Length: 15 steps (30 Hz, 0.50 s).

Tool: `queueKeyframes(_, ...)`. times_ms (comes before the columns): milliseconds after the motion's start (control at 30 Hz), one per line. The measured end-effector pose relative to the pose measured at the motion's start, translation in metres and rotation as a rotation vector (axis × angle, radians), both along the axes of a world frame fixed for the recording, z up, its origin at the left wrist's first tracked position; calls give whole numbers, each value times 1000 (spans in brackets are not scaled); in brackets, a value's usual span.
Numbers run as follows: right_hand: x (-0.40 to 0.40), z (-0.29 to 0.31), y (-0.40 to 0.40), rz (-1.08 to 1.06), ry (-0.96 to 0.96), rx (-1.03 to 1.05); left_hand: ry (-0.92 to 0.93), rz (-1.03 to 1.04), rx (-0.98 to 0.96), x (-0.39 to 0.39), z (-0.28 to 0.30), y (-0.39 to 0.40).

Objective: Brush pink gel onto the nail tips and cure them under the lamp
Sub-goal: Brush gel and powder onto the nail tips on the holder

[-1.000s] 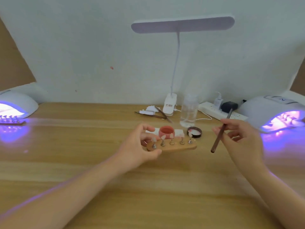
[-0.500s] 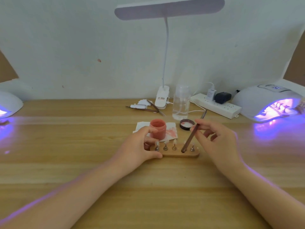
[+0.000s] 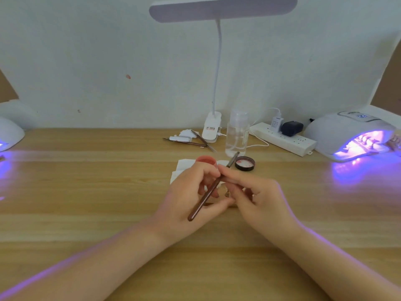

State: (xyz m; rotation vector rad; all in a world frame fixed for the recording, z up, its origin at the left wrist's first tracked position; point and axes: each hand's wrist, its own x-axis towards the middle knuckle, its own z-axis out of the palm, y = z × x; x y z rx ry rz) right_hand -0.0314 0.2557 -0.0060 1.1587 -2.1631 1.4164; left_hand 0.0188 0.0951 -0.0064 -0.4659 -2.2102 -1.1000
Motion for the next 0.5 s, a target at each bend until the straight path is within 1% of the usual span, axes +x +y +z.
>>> queueKeyframes(100,3,2,2,184,-153,21,54,-68,87,4,-1,1)
queueKeyframes(167,5,3,4,212,-160,57,46,-72,112,4,-2,0)
queueKeyframes(267,6,4,3,188,-158,62,-34,-40,188,6,-3,0)
queueKeyframes(367,7,3,4,159,-118,54,-41,-43,265,9,-2,1)
queueKeyframes(500,2,9,14,38,-98,-15,-75,-10,417,10,1,-2)
